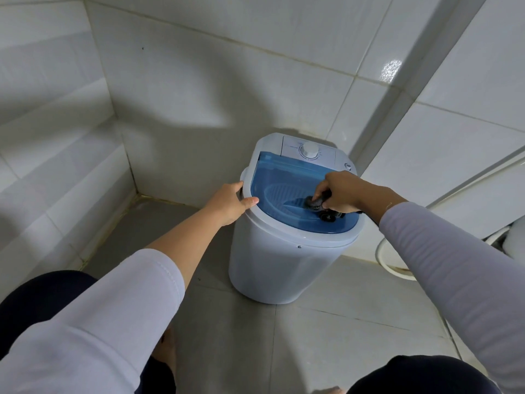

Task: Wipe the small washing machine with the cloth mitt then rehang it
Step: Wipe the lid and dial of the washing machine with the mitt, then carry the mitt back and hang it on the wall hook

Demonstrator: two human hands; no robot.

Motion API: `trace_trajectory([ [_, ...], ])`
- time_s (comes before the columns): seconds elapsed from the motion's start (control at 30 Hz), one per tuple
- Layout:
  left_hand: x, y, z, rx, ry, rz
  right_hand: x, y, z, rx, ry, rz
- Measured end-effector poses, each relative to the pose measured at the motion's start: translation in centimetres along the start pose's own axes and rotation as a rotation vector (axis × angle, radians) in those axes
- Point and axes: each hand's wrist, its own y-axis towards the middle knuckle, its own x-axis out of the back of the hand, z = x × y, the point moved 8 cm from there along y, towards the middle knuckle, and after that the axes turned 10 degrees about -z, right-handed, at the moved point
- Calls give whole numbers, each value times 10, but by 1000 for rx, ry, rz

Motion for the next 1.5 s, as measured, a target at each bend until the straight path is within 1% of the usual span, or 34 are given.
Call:
trace_trajectory([
  [0.1, 0, -1, -2, -8, 0, -2, 4, -9, -24, -120, 195, -24],
  [0.17, 0, -1, -3, -12, 8, -5, 8, -16, -41, -183, 265, -47],
  [0.27, 0, 1, -4, -18, 40, -4, 13, -25, -60, -252, 390, -131],
  [0.33, -2, 5, -4, -10, 66, -7, 16, -27, -62, -251, 533, -212],
  [0.4, -1, 11, -5, -18, 125, -51, 16, -26, -54, -210, 664, -273],
  [0.47, 0, 15, -13, -88, 158, -99, 13, -24, -39, -153, 743, -296],
  [0.53, -7, 13, -28, -196, 113, -87, 8, -22, -25, -123, 771, -323],
  [0.63, -21, 7, -50, -327, 101, -43, 0, -21, -19, -166, 840, -372],
  [0.8, -36, 9, -70, -410, 222, -123, -3, -29, -31, -244, 1084, -368],
  [0.93, -36, 12, -74, -398, 231, -178, -2, -40, -51, -303, 1094, -346],
  [1.03, -37, 15, -72, -384, 241, -179, -1, -45, -56, -258, 993, -334],
  [1.1, -36, 14, -74, -383, 242, -212, -3, -45, -54, -238, 976, -335],
  [1.2, -35, 8, -77, -348, 140, -245, -6, -42, -53, -249, 953, -355],
  [1.3, -41, 2, -79, -311, 14, -206, -6, -40, -51, -262, 933, -369],
  [1.37, -45, -3, -84, -330, -28, -164, -7, -39, -49, -266, 914, -368],
  [1.5, -51, -9, -90, -432, 112, -127, -3, -39, -47, -290, 903, -372],
])
